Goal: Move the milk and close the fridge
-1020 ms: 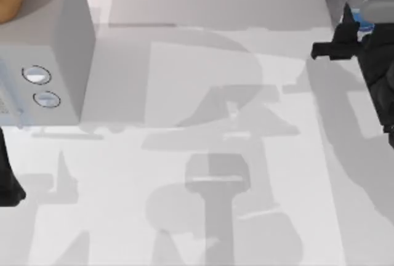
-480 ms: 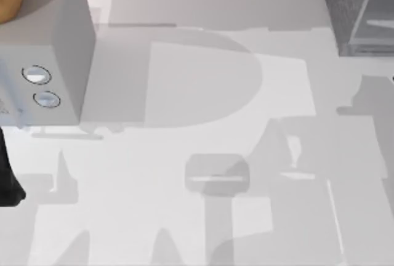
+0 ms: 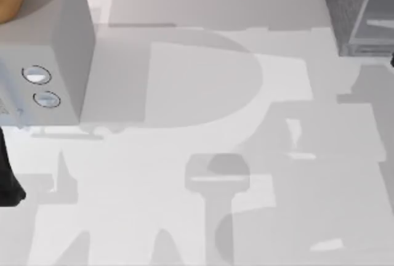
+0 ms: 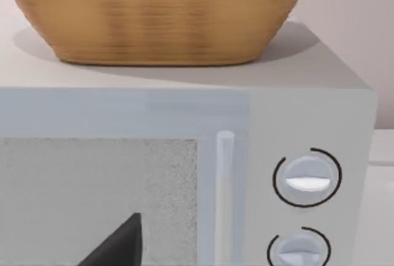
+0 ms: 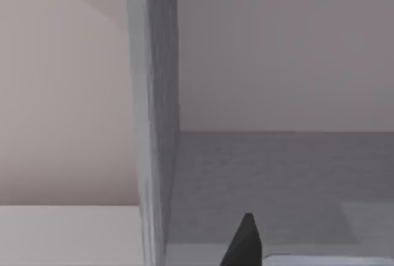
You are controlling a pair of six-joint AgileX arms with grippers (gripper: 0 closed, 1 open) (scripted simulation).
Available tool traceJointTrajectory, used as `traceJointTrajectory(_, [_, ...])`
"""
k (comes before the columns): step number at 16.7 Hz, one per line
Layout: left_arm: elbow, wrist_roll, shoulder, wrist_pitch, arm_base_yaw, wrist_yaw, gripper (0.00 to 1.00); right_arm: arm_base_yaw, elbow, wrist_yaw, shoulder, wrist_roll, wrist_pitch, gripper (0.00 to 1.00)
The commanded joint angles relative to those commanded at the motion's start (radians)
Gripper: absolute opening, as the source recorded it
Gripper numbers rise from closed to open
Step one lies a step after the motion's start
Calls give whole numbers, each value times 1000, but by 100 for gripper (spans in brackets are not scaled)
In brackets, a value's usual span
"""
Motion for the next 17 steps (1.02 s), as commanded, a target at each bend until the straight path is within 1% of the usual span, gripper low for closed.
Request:
traceJointTrajectory(3, [0, 0, 0, 0, 0, 0, 100, -43, 183, -51, 181, -2, -10, 0])
traceJointTrajectory(8, [0, 0, 0, 0, 0, 0, 100, -131, 550, -141, 506, -4, -39, 0])
traceJointTrajectory(10, [0, 0, 0, 0, 0, 0, 100, -162, 657, -170, 603, -4, -52, 0])
traceJointTrajectory(13, [0, 0, 0, 0, 0, 0, 100, -189, 739, -197, 682, -4, -65, 0])
traceJointTrajectory(17, [0, 0, 0, 0, 0, 0, 100, -191, 744, -199, 688, -4, -66, 0])
